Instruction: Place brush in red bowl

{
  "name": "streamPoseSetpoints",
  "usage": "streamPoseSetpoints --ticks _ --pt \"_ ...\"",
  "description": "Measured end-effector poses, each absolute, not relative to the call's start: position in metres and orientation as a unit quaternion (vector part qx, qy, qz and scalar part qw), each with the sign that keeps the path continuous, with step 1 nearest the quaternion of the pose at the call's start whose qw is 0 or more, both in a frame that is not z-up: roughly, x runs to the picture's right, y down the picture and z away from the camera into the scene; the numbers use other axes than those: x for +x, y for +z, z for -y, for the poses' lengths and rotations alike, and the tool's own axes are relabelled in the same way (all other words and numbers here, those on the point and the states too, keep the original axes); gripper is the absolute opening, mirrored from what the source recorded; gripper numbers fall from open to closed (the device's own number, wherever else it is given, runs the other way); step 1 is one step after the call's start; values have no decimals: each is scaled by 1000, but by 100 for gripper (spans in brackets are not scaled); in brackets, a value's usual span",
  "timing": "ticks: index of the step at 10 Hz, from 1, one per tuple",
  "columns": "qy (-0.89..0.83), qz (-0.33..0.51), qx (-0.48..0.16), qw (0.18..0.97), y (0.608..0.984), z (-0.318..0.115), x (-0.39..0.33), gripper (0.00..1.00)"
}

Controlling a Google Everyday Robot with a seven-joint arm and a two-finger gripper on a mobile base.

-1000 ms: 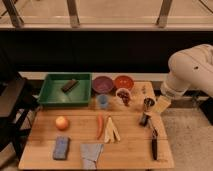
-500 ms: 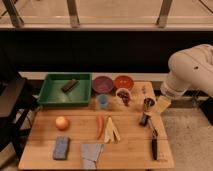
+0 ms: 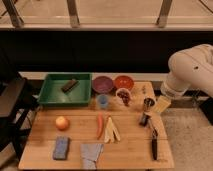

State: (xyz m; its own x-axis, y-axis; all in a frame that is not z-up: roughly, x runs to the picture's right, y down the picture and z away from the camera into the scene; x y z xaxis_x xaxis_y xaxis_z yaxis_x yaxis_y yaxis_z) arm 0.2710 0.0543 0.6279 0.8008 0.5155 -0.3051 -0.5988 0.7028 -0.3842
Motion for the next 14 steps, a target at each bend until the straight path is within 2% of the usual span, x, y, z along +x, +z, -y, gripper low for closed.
streamPoseSetpoints --ticks 4,9,14 --pt "304 -89 -230 920 629 -56 272 80" --pt "339 -85 -199 916 656 -74 268 80" --pt "405 -94 -233 879 689 -100 295 80"
